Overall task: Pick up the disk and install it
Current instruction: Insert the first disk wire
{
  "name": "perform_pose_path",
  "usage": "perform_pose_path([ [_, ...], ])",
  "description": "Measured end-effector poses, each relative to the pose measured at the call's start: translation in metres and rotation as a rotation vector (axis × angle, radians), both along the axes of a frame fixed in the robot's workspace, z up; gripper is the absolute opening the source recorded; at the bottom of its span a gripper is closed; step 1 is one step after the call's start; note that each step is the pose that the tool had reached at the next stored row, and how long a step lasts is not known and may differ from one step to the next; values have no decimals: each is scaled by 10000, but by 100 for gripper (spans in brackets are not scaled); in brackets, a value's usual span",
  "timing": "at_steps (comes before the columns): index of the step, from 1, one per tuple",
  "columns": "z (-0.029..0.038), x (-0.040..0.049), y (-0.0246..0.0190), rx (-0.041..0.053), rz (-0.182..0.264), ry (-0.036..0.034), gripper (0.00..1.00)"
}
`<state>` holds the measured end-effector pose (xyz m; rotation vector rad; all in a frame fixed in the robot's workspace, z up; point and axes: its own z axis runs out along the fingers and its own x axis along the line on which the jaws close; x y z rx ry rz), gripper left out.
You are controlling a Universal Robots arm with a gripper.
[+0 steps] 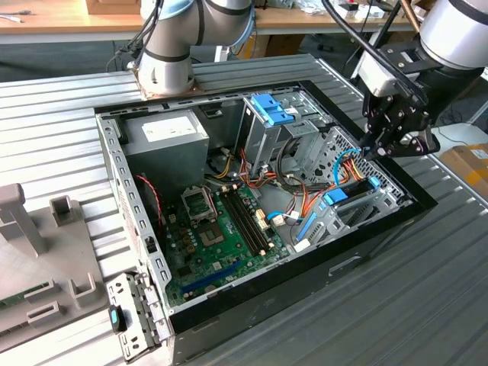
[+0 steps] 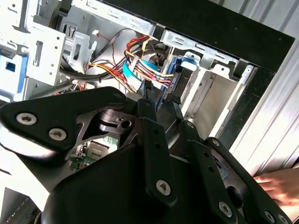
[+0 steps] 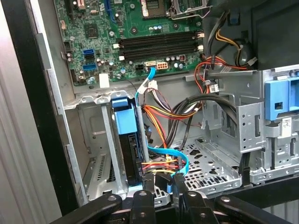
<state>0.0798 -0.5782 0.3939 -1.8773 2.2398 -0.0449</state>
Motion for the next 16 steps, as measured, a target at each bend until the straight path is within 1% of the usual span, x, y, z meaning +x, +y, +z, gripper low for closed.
perform_pose_path([
  [1, -4, -6, 0, 1, 17, -17, 30],
  [3, -26, -11, 0, 3, 153, -108, 30],
  [6, -60, -12, -1, -2, 367, -109, 30],
  [15, -52, -12, -1, -1, 401, -115, 30],
  [16, -49, -12, 2, -110, 401, -117, 30],
])
